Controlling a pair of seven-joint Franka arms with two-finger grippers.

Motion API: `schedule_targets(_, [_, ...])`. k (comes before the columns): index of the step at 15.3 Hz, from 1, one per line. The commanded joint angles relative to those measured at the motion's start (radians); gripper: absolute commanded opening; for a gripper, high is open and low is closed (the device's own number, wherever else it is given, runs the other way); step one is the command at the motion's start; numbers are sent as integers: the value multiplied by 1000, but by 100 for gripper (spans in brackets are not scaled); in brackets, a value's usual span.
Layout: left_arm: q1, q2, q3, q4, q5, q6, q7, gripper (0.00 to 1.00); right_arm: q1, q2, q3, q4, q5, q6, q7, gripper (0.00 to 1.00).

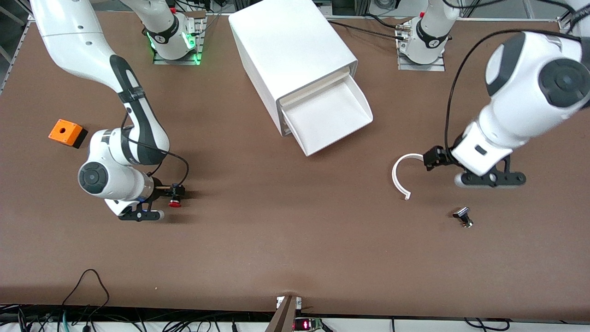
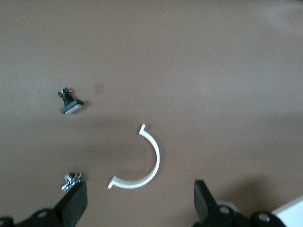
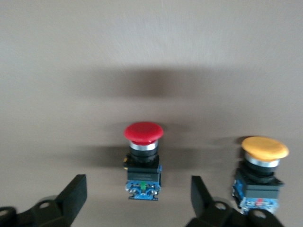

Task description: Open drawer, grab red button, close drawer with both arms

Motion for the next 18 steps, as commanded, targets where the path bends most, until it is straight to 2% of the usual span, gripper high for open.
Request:
schedule_targets(1, [18, -145, -6, -233, 15, 138, -66, 99, 2, -99, 4, -8, -16, -46, -7, 99])
schedule_targets(3, [1, -140, -18, -242, 17, 155, -201, 99, -2, -145, 4, -16, -23, -49, -22, 99])
schedule_targets(5, [-1, -143, -82, -282, 24, 155, -337, 99, -1, -191, 4, -17, -21, -55, -42, 99])
schedule_targets(7, [-1, -137, -136, -309, 24, 150, -492, 99, -1, -250, 4, -11, -21, -116, -33, 99])
schedule_targets(9, [-7, -55, -184, -294, 29, 159, -583, 99, 1, -306, 4, -11, -29, -185, 30, 99])
schedule_targets(12, [-11, 44, -191, -259, 29, 196, -649, 99, -2, -385, 13, -17, -93, -265, 108, 99])
schedule_targets(15, [-40, 81, -198, -265, 26, 228, -660, 99, -37, -454, 42, -19, -92, -362, 113, 99])
schedule_targets(16, [-59, 95, -198, -265, 26, 247, -689, 99, -65, -480, 68, -19, -89, -385, 113, 99])
schedule_targets(18, [-99, 122, -196, -268, 29, 283, -808, 98, -78, -536, 76, -19, -89, -437, 112, 99])
